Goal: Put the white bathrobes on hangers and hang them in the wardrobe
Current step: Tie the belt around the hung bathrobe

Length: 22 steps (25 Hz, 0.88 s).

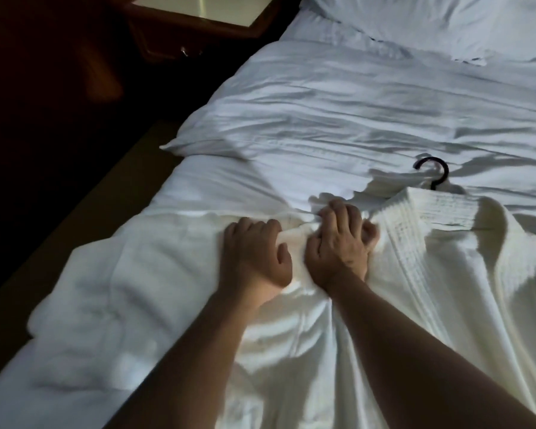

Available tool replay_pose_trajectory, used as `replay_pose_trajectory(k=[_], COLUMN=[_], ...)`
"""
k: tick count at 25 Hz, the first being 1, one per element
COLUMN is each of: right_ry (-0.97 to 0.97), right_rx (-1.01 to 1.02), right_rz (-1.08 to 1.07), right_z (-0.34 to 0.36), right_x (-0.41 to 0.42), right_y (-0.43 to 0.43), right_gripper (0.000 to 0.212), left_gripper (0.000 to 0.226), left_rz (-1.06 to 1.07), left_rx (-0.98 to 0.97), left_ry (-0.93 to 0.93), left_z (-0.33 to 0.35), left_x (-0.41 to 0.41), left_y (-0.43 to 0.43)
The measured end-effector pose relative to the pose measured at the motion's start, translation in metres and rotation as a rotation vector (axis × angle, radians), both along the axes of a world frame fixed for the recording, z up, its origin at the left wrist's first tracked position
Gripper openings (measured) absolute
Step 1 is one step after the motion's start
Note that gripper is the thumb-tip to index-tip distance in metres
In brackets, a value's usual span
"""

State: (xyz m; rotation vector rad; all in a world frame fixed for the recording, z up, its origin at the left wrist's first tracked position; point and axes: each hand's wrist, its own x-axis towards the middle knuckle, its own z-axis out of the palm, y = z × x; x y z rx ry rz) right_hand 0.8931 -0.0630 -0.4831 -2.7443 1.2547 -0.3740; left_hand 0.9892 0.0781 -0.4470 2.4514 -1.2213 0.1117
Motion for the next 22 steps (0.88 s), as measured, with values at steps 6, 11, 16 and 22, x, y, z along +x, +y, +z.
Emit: replay_pose_trajectory(k=[6,11,16,22], right_ry=[0.006,0.008,-0.007,-0.006], right_rx=[-0.041,-0.049,-0.061,-0.062], right_rz=[-0.009,-0.01,-0.006,-0.017], right_z=[-0.004,-0.005,-0.007,-0.007], right_x=[0.005,0.005,0.004,0.004], right_y=[-0.001,-0.001,-0.001,-0.001], right_gripper=[0.046,0.046,0.047,0.045], left_gripper=[0.028,0.061,0.075,0.07], left_rz=[0.011,0.144,0.533,0.972], left_rx=[0.192,0.054,0.124,0.144], left_ry=[0.058,0.052,-0.044,0.294], left_z=[0.031,0.008,0.013,-0.012], left_x=[0.092,0.116,0.156,0.104], left_y=[0.051,0.089,0.157,0.199])
